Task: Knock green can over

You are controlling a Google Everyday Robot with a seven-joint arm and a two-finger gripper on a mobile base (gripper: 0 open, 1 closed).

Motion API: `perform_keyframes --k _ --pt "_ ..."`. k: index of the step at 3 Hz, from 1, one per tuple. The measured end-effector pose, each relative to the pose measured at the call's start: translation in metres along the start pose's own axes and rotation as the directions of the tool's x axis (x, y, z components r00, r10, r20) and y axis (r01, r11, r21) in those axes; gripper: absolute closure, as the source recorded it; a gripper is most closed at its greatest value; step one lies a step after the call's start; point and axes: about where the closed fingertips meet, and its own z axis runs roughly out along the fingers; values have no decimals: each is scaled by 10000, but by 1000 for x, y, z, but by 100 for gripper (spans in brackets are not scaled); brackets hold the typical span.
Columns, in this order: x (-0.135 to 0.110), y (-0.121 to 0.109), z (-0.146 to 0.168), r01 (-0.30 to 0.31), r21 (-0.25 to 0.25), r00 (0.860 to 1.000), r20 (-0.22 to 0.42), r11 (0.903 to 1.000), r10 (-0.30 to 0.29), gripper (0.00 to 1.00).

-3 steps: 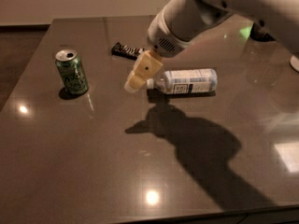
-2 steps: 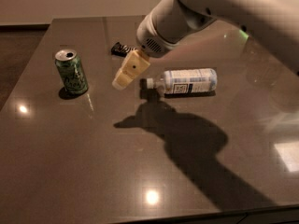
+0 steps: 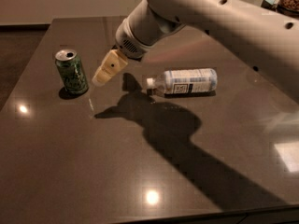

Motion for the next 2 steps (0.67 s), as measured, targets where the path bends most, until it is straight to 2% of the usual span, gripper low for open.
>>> perform_keyframes --k 2 --pt "-30 10 39 245 -389 9997 -33 9989 -246 0"
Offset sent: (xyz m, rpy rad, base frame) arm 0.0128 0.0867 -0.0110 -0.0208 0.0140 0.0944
